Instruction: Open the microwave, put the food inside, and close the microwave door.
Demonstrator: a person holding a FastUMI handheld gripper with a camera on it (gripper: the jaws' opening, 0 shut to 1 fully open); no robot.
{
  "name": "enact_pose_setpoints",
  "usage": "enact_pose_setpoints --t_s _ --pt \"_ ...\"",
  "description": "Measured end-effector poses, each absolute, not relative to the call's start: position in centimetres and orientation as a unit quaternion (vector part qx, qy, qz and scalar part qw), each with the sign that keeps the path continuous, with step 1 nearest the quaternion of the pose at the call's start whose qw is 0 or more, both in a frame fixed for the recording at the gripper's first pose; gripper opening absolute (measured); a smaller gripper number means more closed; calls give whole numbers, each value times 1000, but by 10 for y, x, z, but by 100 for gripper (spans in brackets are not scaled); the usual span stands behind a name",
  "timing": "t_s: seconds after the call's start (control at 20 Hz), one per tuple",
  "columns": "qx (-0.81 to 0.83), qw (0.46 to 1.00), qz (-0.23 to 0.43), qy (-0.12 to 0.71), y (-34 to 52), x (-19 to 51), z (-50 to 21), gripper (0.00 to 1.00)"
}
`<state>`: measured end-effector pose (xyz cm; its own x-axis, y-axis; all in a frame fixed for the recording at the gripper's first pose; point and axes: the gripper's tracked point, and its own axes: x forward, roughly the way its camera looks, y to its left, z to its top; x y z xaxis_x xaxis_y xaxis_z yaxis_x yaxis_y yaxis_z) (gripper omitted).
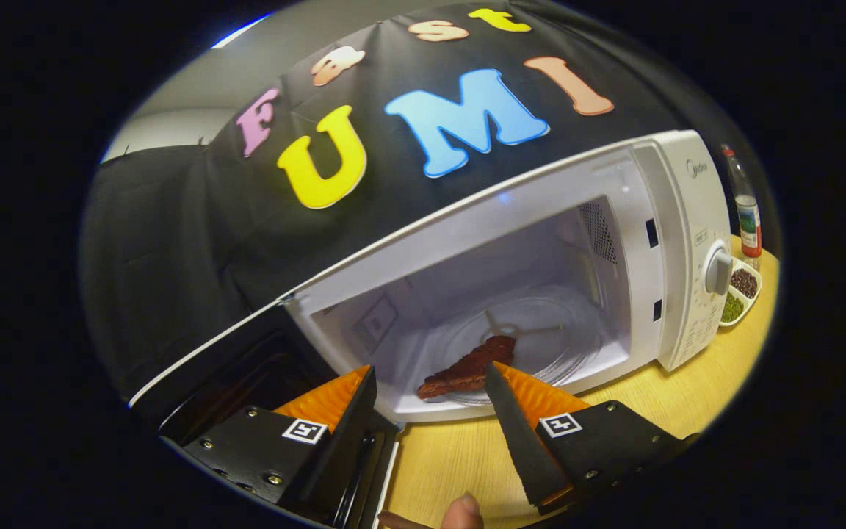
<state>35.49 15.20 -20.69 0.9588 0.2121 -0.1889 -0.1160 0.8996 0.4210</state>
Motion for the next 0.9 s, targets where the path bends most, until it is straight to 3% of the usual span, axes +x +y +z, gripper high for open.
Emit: enact_pose_setpoints --t_s 0.3,0.55,0.7,0.9 --pt "189 962 199 -9 210 246 -88 89" --pt "150 955 251 -57 247 177 -45 89" --pt "108 956 263 -77 270 154 -43 89" --pt "89 936 337 -36 335 122 -71 86"
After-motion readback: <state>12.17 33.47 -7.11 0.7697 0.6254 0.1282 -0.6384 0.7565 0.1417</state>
